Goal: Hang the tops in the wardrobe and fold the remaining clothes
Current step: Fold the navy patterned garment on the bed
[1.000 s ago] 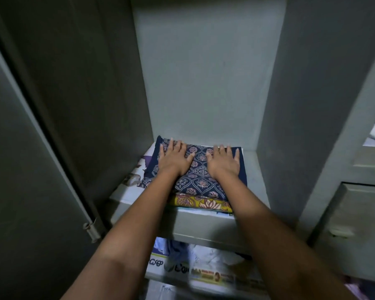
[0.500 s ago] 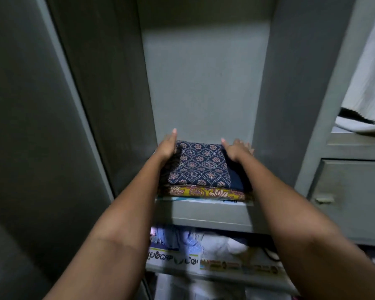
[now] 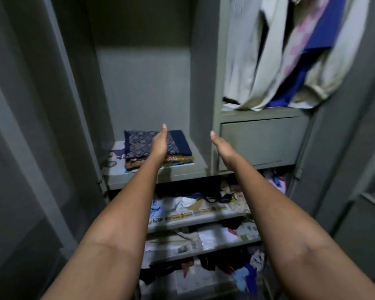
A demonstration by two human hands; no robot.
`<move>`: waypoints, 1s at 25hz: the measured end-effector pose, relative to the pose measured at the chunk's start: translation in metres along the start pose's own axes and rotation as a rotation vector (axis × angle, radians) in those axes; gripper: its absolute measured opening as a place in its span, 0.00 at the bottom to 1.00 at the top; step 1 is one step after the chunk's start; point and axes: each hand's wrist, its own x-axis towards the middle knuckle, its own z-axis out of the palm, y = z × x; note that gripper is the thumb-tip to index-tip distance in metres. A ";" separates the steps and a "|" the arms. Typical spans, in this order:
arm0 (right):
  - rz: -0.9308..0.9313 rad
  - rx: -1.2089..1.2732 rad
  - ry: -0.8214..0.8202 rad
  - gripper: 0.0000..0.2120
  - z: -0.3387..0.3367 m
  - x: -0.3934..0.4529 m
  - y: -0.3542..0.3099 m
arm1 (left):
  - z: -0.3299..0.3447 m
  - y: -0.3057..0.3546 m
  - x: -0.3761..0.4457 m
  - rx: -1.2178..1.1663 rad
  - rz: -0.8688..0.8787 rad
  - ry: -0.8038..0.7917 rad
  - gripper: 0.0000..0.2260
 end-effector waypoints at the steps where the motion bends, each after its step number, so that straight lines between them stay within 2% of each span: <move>1: -0.010 0.019 0.071 0.31 -0.021 -0.019 -0.004 | 0.013 0.015 -0.017 0.000 0.031 -0.044 0.24; 6: -0.024 -0.016 0.304 0.33 -0.114 -0.124 -0.011 | 0.085 0.045 -0.077 -0.074 0.083 -0.303 0.26; 10: -0.021 -0.034 0.436 0.25 -0.186 -0.234 -0.005 | 0.164 0.061 -0.160 -0.146 0.076 -0.442 0.25; 14: 0.082 0.122 0.623 0.21 -0.268 -0.362 0.012 | 0.246 0.072 -0.272 -0.237 0.037 -0.717 0.23; 16: 0.127 0.134 0.749 0.20 -0.301 -0.433 0.014 | 0.277 0.081 -0.333 -0.257 0.047 -0.844 0.18; 19: 0.158 0.125 0.927 0.25 -0.346 -0.533 0.017 | 0.324 0.096 -0.416 -0.310 0.050 -0.945 0.12; 22: 0.218 0.053 1.092 0.29 -0.385 -0.623 0.020 | 0.357 0.114 -0.497 -0.313 0.028 -1.119 0.14; 25: 0.264 0.037 1.179 0.30 -0.413 -0.685 0.023 | 0.392 0.122 -0.556 -0.250 -0.024 -1.276 0.27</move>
